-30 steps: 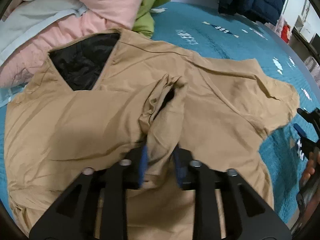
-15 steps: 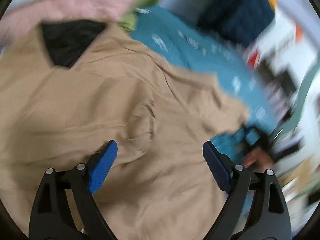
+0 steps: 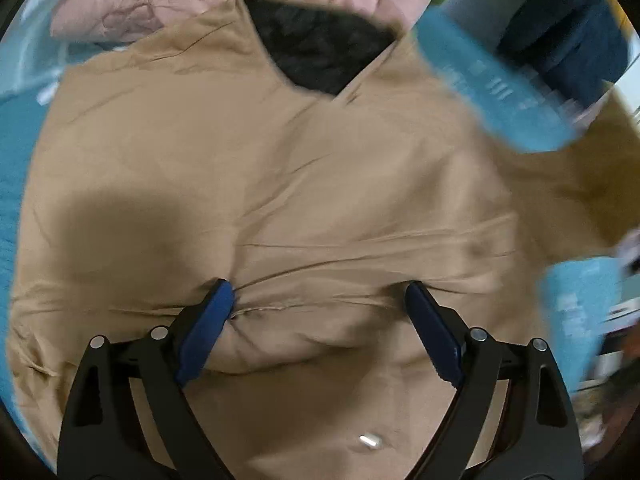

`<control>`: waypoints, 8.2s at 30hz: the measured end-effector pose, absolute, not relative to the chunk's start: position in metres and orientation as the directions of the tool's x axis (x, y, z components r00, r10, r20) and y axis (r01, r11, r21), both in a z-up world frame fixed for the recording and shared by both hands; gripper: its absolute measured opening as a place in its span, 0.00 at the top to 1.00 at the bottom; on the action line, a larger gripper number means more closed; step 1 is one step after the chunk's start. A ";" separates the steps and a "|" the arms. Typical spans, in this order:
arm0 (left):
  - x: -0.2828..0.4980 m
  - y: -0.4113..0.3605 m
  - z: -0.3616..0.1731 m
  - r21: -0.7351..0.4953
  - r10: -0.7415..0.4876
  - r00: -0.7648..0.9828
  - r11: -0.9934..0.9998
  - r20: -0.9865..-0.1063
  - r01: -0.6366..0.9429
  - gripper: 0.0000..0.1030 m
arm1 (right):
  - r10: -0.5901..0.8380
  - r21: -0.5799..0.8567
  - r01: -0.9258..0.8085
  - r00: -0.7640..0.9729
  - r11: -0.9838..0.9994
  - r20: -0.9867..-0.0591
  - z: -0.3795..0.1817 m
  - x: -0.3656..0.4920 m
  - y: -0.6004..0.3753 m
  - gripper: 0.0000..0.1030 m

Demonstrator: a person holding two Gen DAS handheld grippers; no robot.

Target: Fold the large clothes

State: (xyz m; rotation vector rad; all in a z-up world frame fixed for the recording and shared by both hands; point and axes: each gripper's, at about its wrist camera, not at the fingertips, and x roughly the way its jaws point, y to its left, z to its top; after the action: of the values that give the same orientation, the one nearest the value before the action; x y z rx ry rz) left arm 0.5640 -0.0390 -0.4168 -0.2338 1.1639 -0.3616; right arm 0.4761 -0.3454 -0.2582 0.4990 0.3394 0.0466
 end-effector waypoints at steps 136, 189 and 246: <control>0.279 0.134 -0.438 -0.579 -0.461 0.412 0.783 -0.786 -0.227 0.15 | 0.495 0.530 -0.030 0.405 0.847 -0.769 -0.314 0.358 -0.217 0.71; 0.308 -0.080 -0.257 -0.462 -0.553 0.347 0.829 -0.757 0.315 0.83 | 0.454 0.269 -0.375 0.611 0.887 -0.648 -0.250 0.240 -0.158 0.32; 0.407 -0.061 -0.455 -0.423 -0.423 -0.040 0.906 -0.905 -0.026 0.05 | 0.572 0.732 0.518 0.466 0.442 -0.675 -0.412 0.268 -0.388 0.11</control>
State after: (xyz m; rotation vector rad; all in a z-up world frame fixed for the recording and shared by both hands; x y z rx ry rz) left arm 0.4073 -0.0605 -0.4548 -0.3576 1.5884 -0.3318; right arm 0.2681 -0.3877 -0.4117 1.1876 1.1619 0.0450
